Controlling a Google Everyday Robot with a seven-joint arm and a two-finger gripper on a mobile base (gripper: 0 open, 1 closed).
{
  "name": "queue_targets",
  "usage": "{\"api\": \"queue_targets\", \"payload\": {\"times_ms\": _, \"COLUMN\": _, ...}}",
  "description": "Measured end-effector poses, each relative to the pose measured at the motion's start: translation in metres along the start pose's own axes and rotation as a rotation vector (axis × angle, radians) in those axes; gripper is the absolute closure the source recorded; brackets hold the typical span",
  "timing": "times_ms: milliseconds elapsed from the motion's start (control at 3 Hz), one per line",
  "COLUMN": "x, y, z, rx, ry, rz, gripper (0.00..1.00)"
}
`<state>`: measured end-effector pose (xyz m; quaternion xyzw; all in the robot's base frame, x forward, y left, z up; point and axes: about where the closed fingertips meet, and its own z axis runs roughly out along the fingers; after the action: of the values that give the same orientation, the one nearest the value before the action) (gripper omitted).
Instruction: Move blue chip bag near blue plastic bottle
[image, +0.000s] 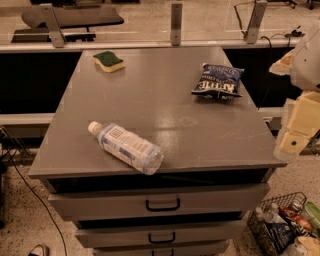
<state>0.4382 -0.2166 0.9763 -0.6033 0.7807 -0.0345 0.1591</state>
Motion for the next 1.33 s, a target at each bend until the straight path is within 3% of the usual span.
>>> {"api": "queue_targets", "payload": {"times_ms": 333, "x": -0.001, "y": -0.005, "z": 0.002, "rx": 0.014, "ry": -0.01, "rz": -0.001, "gripper": 0.0}}
{"api": "queue_targets", "payload": {"times_ms": 667, "x": -0.004, "y": -0.026, "z": 0.021, "rx": 0.043, "ry": -0.052, "rz": 0.008, "gripper": 0.0}}
{"api": "queue_targets", "payload": {"times_ms": 1333, "x": -0.022, "y": -0.108, "z": 0.099, "rx": 0.15, "ry": -0.213, "rz": 0.048, "gripper": 0.0}}
